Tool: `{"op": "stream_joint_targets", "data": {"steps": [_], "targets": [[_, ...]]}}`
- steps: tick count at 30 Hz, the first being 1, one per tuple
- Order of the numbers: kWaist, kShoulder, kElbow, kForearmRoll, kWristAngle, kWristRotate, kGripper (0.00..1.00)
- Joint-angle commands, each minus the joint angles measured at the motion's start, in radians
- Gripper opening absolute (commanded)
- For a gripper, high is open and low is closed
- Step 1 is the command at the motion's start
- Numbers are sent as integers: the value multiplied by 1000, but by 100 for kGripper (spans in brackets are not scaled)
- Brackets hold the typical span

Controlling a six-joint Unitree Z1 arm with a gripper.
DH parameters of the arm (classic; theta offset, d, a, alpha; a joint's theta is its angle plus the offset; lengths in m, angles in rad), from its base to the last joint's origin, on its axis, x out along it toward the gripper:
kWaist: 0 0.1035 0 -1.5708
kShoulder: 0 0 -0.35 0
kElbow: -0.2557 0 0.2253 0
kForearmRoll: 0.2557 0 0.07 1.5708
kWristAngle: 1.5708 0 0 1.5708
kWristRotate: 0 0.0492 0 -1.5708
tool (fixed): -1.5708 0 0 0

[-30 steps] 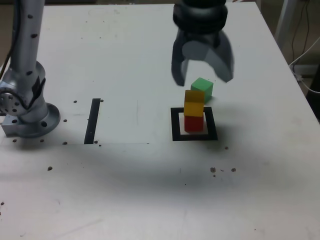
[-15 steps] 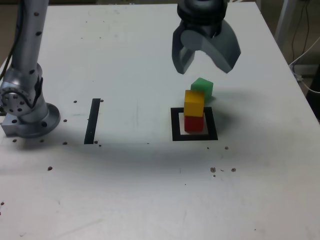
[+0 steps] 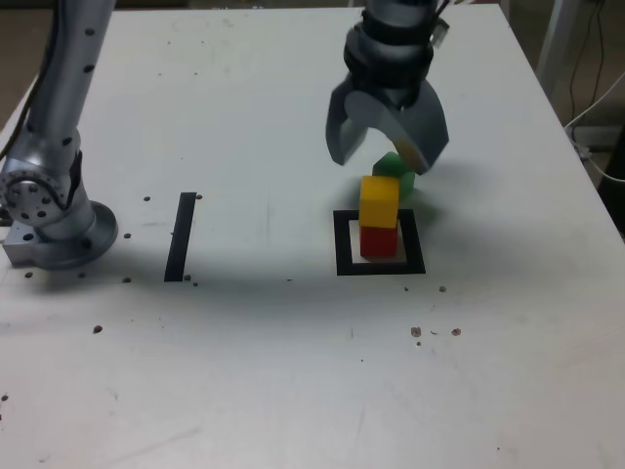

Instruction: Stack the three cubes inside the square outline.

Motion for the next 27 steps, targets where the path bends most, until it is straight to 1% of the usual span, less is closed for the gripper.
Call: {"op": "stream_joint_targets", "data": {"steps": [1,7,11,14,16,19,21,23,27], "targets": [[0,9,1,-13,-1,-5,89],[-7,27,21,-68,-1,-12,80],[-7,32,29,-82,9,-18,67],[-5,32,29,-85,9,-20,57],[-5,33,32,-95,6,-21,53],[-5,35,39,-118,4,-21,51],[-5,36,44,-135,4,-21,46],[-5,37,48,-147,4,-21,40],[-9,28,52,-163,0,-20,25]]}}
